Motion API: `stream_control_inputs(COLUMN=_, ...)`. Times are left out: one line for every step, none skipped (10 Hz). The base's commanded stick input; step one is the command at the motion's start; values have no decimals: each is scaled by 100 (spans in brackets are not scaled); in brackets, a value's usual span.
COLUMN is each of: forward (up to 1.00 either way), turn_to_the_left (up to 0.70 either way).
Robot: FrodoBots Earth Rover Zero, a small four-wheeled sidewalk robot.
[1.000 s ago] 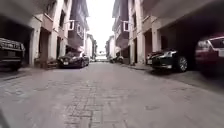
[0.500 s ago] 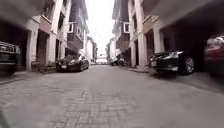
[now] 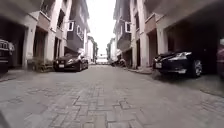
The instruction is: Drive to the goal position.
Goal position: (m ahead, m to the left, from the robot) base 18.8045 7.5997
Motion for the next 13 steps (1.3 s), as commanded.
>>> stream_control_inputs(forward=70, turn_to_the_left=0)
stream_control_inputs(forward=70, turn_to_the_left=0)
stream_control_inputs(forward=70, turn_to_the_left=0)
stream_control_inputs(forward=70, turn_to_the_left=0)
stream_control_inputs(forward=70, turn_to_the_left=0)
stream_control_inputs(forward=70, turn_to_the_left=0)
stream_control_inputs(forward=70, turn_to_the_left=0)
stream_control_inputs(forward=70, turn_to_the_left=0)
stream_control_inputs(forward=70, turn_to_the_left=0)
stream_control_inputs(forward=70, turn_to_the_left=0)
stream_control_inputs(forward=70, turn_to_the_left=0)
stream_control_inputs(forward=70, turn_to_the_left=0)
stream_control_inputs(forward=70, turn_to_the_left=0)
